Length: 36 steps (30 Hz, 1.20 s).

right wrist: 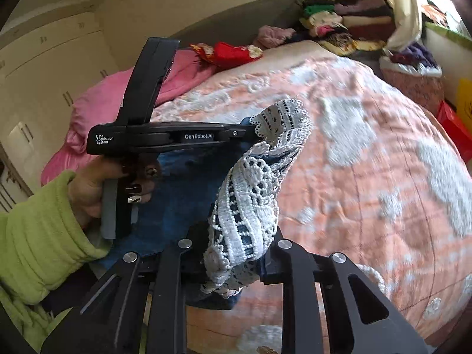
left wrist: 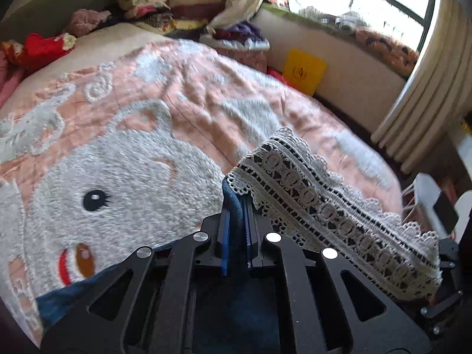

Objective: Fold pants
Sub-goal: 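Grasp the lace-trimmed hem end with the right gripper while the left gripper grasps beside it, then lift the hem end with both grippers and fold it over toward the waistband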

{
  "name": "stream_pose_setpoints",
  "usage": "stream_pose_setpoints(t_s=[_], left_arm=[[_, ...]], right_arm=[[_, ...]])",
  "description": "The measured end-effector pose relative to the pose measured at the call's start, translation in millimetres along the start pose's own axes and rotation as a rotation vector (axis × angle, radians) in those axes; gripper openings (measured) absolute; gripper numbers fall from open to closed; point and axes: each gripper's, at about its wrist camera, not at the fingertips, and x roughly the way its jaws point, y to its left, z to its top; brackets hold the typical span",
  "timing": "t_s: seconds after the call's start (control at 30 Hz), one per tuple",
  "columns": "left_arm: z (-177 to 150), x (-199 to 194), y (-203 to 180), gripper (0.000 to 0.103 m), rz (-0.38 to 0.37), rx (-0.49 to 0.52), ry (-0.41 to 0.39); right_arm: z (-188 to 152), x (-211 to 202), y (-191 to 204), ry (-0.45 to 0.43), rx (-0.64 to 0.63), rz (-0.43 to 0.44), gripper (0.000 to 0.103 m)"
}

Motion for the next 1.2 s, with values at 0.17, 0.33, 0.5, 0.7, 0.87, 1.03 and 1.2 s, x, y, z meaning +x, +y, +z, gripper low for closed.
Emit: stream_pose_setpoints(t_s=[0.17, 0.33, 0.5, 0.7, 0.87, 1.03, 1.2], left_arm=[[-4.1, -35.6, 15.4, 0.002, -0.007, -0.037, -0.057], [-19.8, -59.4, 39.8, 0.002, 0.014, -0.093, -0.080], [-48.0, -59.4, 70.8, 0.003, 0.064, -0.175, -0.013], [-75.6, -83.7, 119.0, 0.013, 0.046, -0.356, -0.013], [-93.7, -125.1, 153.8, 0.013, 0.045, -0.491, -0.088], [-118.9, -148.0, 178.6, 0.013, 0.022, -0.598, -0.127], [-133.0, -150.2, 190.6, 0.018, -0.040, -0.668, -0.119]], right_arm=[[9.3, -6.5, 30.7, -0.015, -0.062, 0.037, 0.020], [13.9, 3.9, 70.4, 0.007, -0.153, 0.066, 0.020], [4.3, 37.4, 102.4, 0.089, -0.222, 0.085, 0.020], [-9.9, 64.4, 141.0, 0.163, -0.318, 0.088, 0.020], [-18.1, 75.4, 166.1, 0.187, -0.411, 0.073, 0.020], [-33.9, 92.3, 189.0, 0.233, -0.457, 0.093, 0.023], [-47.8, 94.8, 207.3, 0.242, -0.515, 0.131, 0.038]])
